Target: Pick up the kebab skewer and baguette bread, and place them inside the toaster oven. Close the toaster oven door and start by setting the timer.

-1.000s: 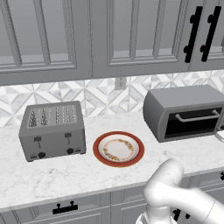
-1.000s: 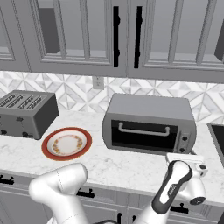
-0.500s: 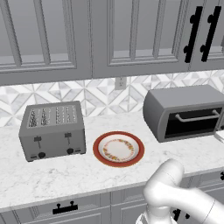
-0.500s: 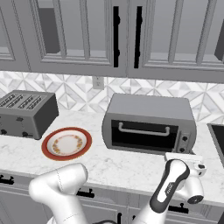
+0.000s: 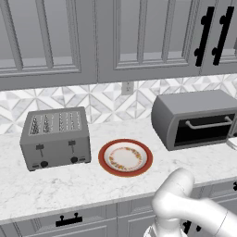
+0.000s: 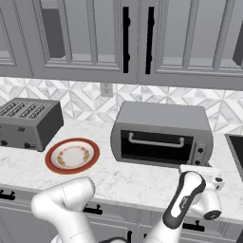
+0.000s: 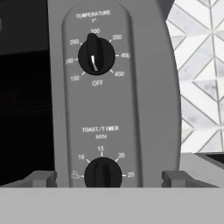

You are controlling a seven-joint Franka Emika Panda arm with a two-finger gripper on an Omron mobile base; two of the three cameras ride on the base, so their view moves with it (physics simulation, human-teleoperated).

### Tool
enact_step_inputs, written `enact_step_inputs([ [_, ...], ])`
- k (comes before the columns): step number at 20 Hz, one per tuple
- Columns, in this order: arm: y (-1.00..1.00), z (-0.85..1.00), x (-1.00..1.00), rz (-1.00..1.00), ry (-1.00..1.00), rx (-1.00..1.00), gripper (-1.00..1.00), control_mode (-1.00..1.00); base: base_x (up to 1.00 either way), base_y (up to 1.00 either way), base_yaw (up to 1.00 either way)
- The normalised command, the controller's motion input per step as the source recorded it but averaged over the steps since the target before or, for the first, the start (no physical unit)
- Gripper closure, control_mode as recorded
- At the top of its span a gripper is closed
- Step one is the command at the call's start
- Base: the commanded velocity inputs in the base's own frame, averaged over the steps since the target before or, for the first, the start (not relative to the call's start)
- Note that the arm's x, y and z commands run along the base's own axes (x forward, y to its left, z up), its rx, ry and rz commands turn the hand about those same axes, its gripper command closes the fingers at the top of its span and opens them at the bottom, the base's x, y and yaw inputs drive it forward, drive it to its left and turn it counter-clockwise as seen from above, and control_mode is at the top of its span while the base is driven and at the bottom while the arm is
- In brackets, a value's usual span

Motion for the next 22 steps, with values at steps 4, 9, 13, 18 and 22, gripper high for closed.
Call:
enact_step_inputs([
  [4,0.00,0.03,0.03,0.00,0.01,0.00,-1.00,-1.00,0.00,0.00,0.00],
  [9,0.00,0.07,0.00,0.00,0.00,0.00,-1.00,-1.00,0.00,0.00,0.00],
  [13,0.00,0.00,0.00,0.00,0.00,0.00,-1.00,-1.00,0.00,0.00,0.00],
  [18,0.00,0.00,0.00,0.00,0.00,0.00,-1.00,-1.00,0.00,0.00,0.00],
  [22,0.00,0.00,0.00,0.00,0.00,0.00,1.00,-1.00,0.00,0.00,0.00],
])
